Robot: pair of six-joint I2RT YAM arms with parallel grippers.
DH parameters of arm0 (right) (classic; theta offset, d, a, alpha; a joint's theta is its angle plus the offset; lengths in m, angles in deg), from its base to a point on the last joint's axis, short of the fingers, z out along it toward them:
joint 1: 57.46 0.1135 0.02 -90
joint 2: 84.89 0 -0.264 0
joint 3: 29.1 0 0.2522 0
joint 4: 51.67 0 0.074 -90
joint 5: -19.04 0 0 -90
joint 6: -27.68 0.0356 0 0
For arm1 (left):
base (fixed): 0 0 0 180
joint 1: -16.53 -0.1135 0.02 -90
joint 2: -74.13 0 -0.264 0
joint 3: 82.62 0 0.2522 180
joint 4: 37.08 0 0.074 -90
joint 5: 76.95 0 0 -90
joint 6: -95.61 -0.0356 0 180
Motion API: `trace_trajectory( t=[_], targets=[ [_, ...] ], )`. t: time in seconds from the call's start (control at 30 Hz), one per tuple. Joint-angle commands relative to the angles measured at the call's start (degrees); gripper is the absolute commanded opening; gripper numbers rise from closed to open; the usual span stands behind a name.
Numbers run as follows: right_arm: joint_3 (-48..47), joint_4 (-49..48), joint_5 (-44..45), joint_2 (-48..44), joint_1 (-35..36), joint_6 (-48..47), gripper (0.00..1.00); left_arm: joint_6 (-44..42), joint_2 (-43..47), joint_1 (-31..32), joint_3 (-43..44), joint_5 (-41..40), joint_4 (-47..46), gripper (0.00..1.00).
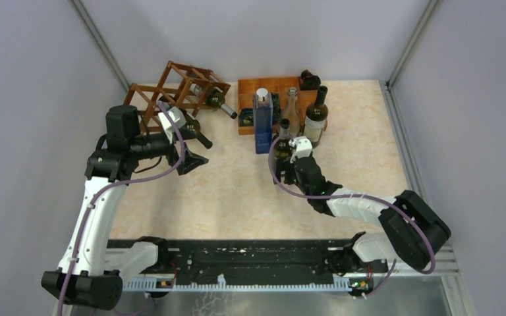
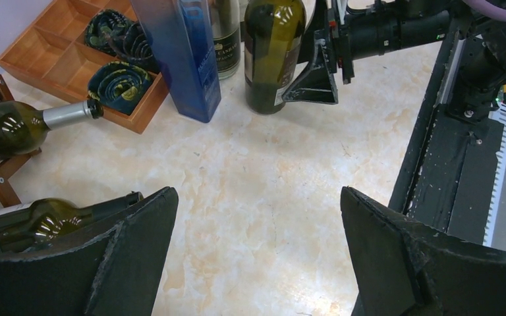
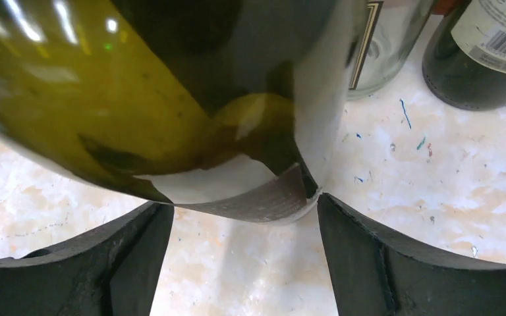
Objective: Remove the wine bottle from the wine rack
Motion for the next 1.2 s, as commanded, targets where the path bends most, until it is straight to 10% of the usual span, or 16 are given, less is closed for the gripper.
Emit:
trace_trajectory(
  t=[0.0, 0.2, 0.47, 1.17],
  targets=[
    [-3.8, -7.6, -1.3, 3.1, -0.6, -2.2, 0.77, -1.5, 0.5, 0.2, 1.4, 0.0, 1.2, 0.99],
    [-4.4, -10.2, -1.3, 6.4, -0.6, -2.4, 0.69, -1.8, 0.3, 0.1, 1.1, 0.0, 0.9, 0.99],
    [-4.3, -10.0, 2.4, 6.5, -0.5, -1.6, 0.86, -6.0, -0.2, 0.1, -0.3, -2.2, 1.1, 0.99],
    [0.5, 19.0, 2.3, -24.1, 7.2, 9.2, 0.99, -48.1, -17.2, 3.8, -6.6, -23.1, 0.2, 0.99]
  ],
)
